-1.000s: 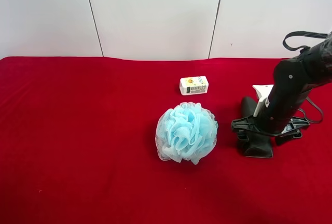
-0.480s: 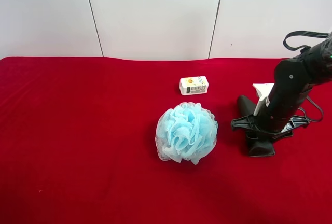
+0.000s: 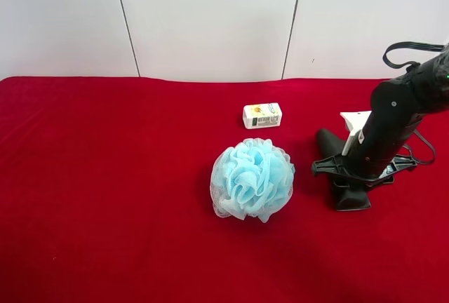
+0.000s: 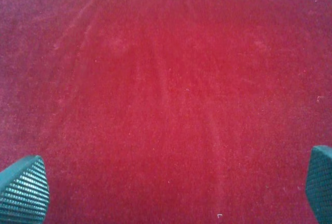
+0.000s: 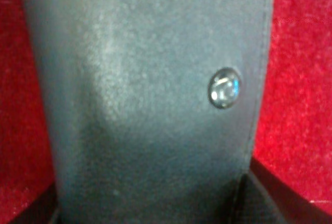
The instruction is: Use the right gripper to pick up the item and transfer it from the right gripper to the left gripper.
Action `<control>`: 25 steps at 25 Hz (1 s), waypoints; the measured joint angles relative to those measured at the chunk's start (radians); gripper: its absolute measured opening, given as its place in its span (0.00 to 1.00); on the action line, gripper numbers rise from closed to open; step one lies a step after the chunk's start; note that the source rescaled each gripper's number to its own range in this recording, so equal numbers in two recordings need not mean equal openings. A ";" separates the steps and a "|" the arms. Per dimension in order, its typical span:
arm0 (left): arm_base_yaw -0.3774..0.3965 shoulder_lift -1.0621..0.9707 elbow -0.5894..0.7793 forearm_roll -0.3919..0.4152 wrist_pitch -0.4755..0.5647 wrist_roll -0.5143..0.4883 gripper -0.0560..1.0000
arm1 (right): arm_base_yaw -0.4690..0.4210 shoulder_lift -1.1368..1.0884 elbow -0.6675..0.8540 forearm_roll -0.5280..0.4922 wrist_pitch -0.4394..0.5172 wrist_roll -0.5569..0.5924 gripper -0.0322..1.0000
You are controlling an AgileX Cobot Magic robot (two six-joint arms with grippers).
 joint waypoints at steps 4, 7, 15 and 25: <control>0.000 0.000 0.000 0.000 0.000 0.000 1.00 | 0.000 -0.039 0.001 0.002 -0.039 -0.047 0.19; 0.000 0.000 0.000 0.000 0.000 0.000 1.00 | 0.005 -0.105 0.001 0.028 -0.061 -0.093 0.18; 0.000 0.000 0.000 0.000 0.000 0.000 1.00 | 0.126 -0.256 0.001 0.200 -0.121 -0.345 0.16; 0.000 0.000 0.000 0.000 0.000 0.000 1.00 | 0.354 -0.301 -0.103 0.296 -0.154 -0.552 0.15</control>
